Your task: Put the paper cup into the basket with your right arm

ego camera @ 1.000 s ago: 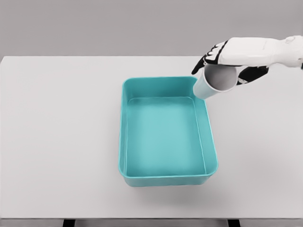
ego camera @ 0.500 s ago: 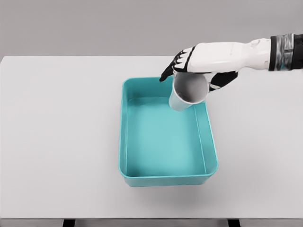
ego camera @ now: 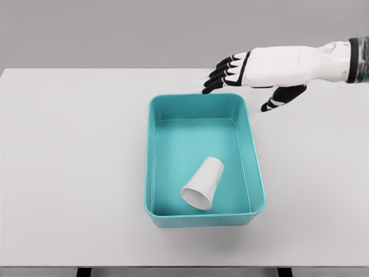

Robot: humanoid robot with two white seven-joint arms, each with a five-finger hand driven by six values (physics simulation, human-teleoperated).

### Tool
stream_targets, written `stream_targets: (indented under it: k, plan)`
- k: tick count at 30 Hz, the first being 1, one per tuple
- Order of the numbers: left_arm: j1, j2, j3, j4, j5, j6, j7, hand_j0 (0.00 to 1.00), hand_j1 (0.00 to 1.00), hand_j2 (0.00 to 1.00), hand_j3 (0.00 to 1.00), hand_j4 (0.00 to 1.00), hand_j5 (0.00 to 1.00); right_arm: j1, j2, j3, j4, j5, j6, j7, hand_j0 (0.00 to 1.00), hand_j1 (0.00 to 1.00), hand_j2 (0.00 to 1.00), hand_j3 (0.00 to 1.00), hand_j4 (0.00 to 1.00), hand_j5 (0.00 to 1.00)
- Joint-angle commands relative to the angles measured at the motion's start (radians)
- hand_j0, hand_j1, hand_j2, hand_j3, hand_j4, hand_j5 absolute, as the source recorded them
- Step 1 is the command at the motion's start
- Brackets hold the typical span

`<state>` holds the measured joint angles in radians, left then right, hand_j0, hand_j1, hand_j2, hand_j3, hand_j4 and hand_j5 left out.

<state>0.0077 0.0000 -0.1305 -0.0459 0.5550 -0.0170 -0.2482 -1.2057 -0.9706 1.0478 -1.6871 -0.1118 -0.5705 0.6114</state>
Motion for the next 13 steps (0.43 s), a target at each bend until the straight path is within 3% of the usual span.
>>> stream_targets:
  k: [1,7,11,13]
  plan:
    - [0.0,0.0,0.0,0.0,0.0,0.0,0.0,1.0,1.0,1.0,1.0,1.0,1.0,0.0,-0.054,-0.017,-0.002,-0.063,-0.04,0.0,1.0,1.0,1.0,1.0,1.0,1.0]
    - [0.0,0.0,0.0,0.0,0.0,0.0,0.0,1.0,1.0,1.0,1.0,1.0,1.0,0.012,-0.063,0.027,-0.005,-0.112,-0.04,0.0,1.0,1.0,1.0,1.0,1.0,1.0]
    - [0.0,0.0,0.0,0.0,0.0,0.0,0.0,1.0,1.0,1.0,1.0,1.0,1.0,0.092,-0.057,0.041,-0.011,-0.108,-0.04,0.0,1.0,1.0,1.0,1.0,1.0,1.0]
    - [0.0,0.0,0.0,0.0,0.0,0.0,0.0,1.0,1.0,1.0,1.0,1.0,1.0,0.097,-0.063,0.041,-0.01,-0.108,-0.04,0.0,1.0,1.0,1.0,1.0,1.0,1.0]
